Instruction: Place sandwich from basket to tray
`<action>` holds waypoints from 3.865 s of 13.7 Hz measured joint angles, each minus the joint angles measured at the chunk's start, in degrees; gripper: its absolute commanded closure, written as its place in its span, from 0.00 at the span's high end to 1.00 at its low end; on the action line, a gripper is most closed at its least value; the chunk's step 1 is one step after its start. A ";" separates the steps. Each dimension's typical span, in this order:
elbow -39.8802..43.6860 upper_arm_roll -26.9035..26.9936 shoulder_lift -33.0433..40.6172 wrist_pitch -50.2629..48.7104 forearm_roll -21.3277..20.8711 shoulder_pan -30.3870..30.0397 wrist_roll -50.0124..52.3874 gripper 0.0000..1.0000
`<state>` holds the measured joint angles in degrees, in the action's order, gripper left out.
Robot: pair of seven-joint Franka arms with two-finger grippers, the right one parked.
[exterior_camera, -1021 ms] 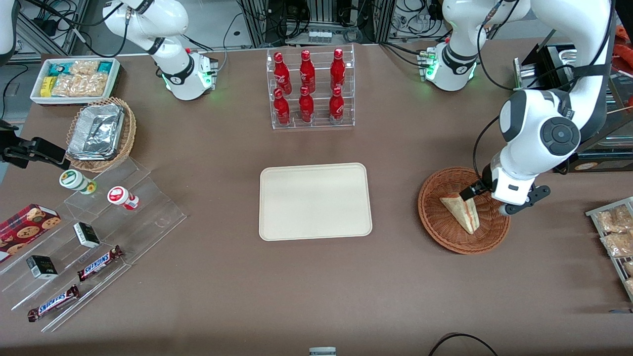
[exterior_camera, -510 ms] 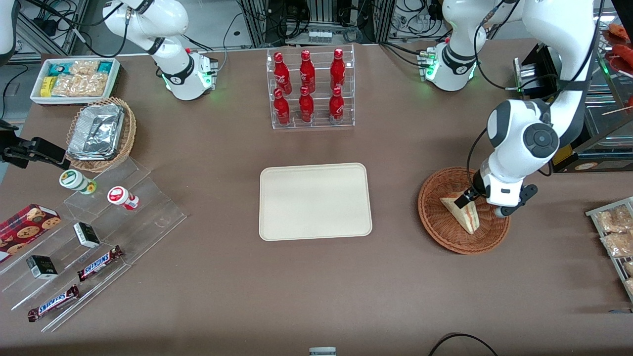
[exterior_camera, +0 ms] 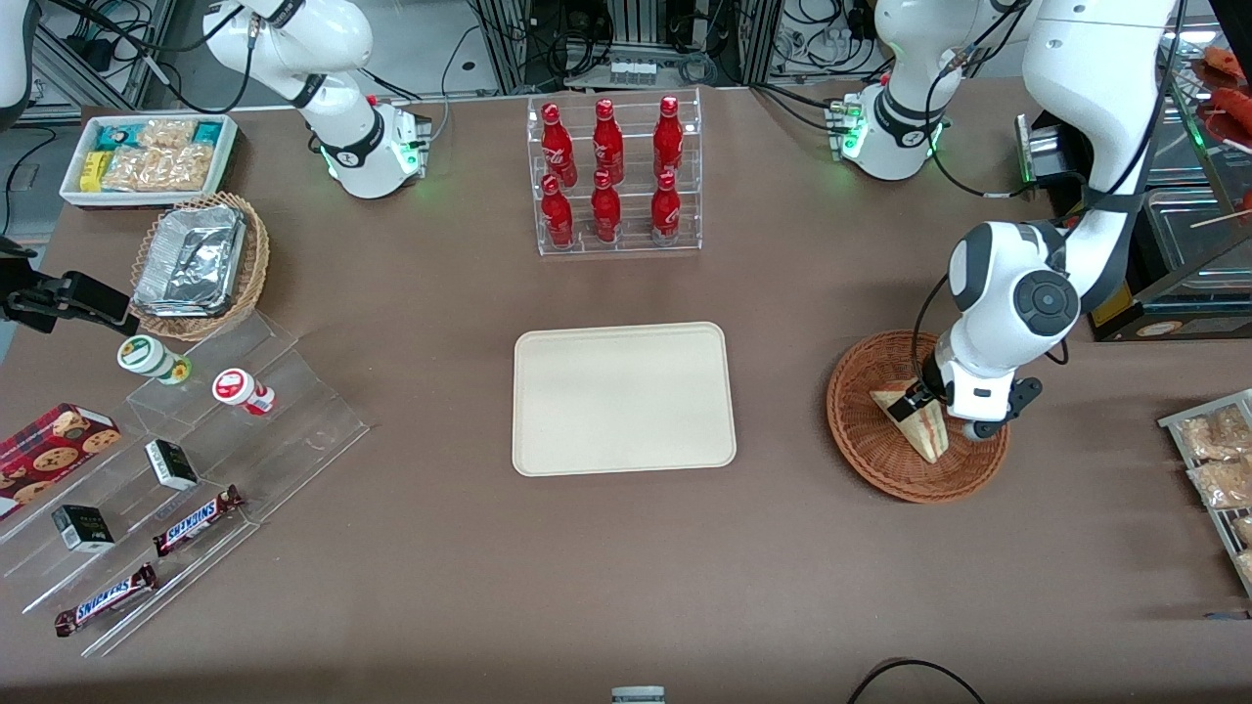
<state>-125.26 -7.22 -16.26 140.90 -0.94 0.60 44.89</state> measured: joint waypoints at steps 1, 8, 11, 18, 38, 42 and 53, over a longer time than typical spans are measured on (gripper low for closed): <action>0.00 0.00 -0.03 0.00 0.00 0.00 0.00 0.00; 3.24 -0.24 1.55 -7.67 -0.03 0.02 -1.80 0.00; 11.53 -1.72 3.31 -20.36 -0.03 0.54 -4.44 0.00; 21.79 -3.13 -2.29 -25.74 -0.02 14.51 -4.46 0.00; 51.29 -2.82 -31.16 -22.31 0.02 37.99 16.00 0.99; 51.72 -2.59 -31.93 -20.83 0.02 37.97 16.29 1.00; 57.55 -1.43 -21.04 -42.22 -0.15 28.91 -3.04 1.00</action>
<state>-67.70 -8.66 -37.30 98.68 -1.09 29.50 41.86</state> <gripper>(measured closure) 0.000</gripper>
